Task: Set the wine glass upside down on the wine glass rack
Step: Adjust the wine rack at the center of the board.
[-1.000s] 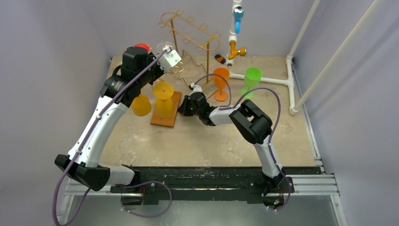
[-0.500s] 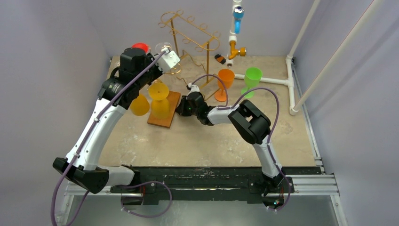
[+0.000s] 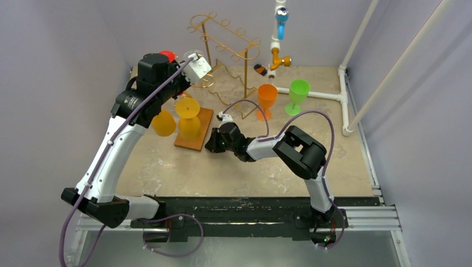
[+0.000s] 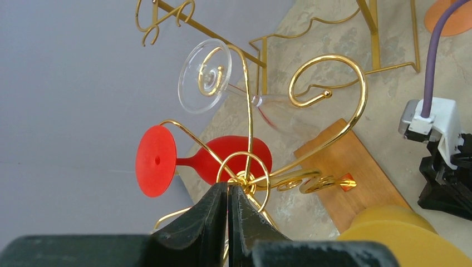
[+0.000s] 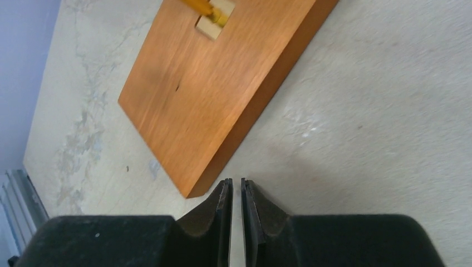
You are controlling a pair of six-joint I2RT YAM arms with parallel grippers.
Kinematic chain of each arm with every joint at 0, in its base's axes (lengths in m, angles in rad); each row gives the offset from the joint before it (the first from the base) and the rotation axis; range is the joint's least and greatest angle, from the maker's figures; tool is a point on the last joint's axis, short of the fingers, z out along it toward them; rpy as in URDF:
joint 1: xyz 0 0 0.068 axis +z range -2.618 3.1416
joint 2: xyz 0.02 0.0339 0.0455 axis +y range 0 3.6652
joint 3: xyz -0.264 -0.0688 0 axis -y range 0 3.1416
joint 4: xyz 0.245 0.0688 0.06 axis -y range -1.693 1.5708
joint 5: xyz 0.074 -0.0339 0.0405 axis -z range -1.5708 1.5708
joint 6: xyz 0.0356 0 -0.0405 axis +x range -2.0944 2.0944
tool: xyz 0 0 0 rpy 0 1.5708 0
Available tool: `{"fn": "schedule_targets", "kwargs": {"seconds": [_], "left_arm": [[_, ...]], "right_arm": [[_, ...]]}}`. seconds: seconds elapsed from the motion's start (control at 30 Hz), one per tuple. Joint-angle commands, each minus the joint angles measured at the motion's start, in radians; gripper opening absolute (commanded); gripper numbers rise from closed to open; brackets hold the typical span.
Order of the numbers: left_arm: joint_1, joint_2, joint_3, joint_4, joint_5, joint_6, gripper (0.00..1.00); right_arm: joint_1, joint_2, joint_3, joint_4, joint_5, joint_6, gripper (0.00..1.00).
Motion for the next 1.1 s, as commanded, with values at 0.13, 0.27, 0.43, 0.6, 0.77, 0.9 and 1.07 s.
{"fn": "schedule_targets", "kwargs": {"seconds": [0.13, 0.27, 0.43, 0.6, 0.77, 0.9, 1.07], "left_arm": [[0.008, 0.004, 0.024, -0.067, -0.105, -0.011, 0.12], [0.023, 0.018, 0.006, -0.066, -0.107, -0.013, 0.12], [0.1, 0.071, 0.054, -0.117, -0.037, -0.058, 0.1], [0.187, 0.111, 0.083, -0.137, 0.043, -0.094, 0.06], [0.188, 0.095, 0.065, -0.121, 0.079, -0.104, 0.06], [0.188, 0.089, 0.056, -0.137, 0.113, -0.112, 0.06], [0.188, 0.071, 0.024, -0.124, 0.144, -0.108, 0.06]], "right_arm": [[0.013, 0.025, 0.031, 0.048, -0.003, 0.043, 0.19], [0.015, 0.047, 0.078, 0.03, -0.005, 0.042, 0.19], [0.018, 0.073, 0.117, 0.02, -0.018, 0.043, 0.19], [0.026, 0.107, 0.146, 0.021, -0.03, 0.053, 0.19], [0.029, 0.132, 0.179, 0.02, -0.037, 0.06, 0.19], [0.028, 0.146, 0.195, 0.017, -0.04, 0.062, 0.19], [0.029, 0.152, 0.2, 0.025, -0.037, 0.07, 0.19]]}}
